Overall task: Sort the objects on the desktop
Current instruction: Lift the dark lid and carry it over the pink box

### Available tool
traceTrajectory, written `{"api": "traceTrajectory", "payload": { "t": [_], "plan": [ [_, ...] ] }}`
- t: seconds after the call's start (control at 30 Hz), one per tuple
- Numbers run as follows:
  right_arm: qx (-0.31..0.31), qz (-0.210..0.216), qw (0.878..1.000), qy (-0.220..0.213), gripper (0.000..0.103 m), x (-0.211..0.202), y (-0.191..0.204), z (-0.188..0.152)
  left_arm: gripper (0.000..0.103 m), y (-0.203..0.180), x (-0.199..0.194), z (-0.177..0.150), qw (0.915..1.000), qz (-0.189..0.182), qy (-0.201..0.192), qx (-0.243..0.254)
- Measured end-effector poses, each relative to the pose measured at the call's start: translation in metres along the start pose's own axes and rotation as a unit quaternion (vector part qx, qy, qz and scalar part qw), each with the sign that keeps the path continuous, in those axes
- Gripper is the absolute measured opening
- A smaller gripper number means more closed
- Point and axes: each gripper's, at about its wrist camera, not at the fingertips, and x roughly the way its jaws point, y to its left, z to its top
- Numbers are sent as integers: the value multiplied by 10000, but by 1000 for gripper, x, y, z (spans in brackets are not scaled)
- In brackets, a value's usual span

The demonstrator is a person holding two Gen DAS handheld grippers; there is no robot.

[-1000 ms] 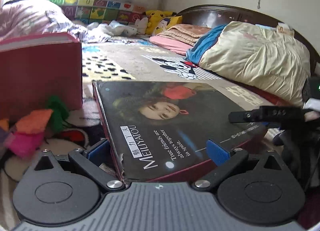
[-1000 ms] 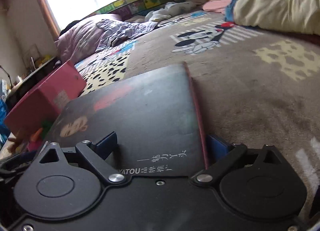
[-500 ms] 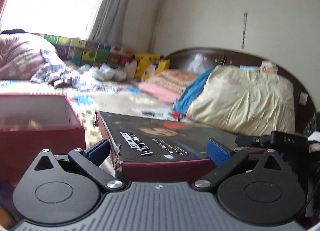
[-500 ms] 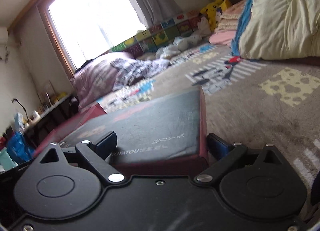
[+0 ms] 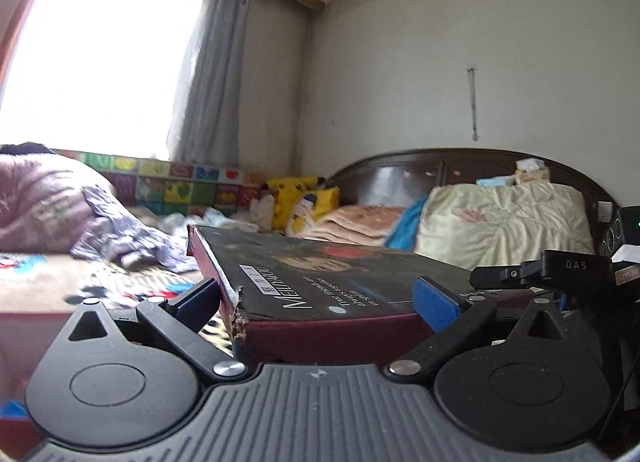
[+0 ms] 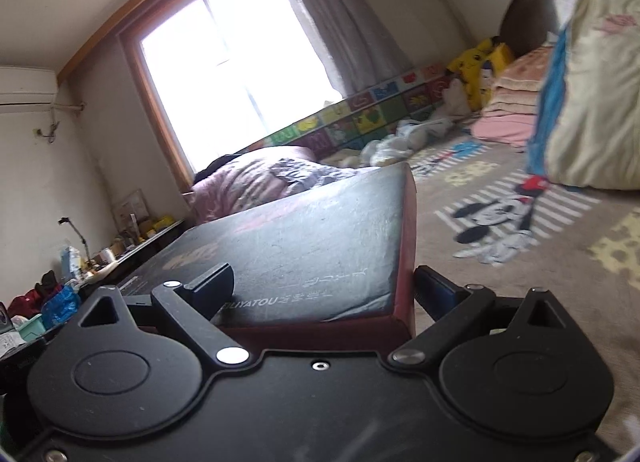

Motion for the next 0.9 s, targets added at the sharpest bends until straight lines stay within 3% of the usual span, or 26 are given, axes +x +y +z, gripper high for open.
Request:
{"api": "traceTrajectory", "payload": {
  "t": [0.4, 0.63, 0.9],
  "plan": [
    [-247, 670, 9973, 164, 98, 108, 68, -7, 103, 96, -31, 1, 9967, 599, -401, -359],
    [-317, 952, 9944, 344, 98, 140, 88, -20, 103, 126, -45, -4, 9930, 854, -549, -611],
    [-489, 1061, 9919, 504, 98, 162, 98, -28, 103, 151, -51, -17, 9899, 1180, -416, -665]
  ]
}}
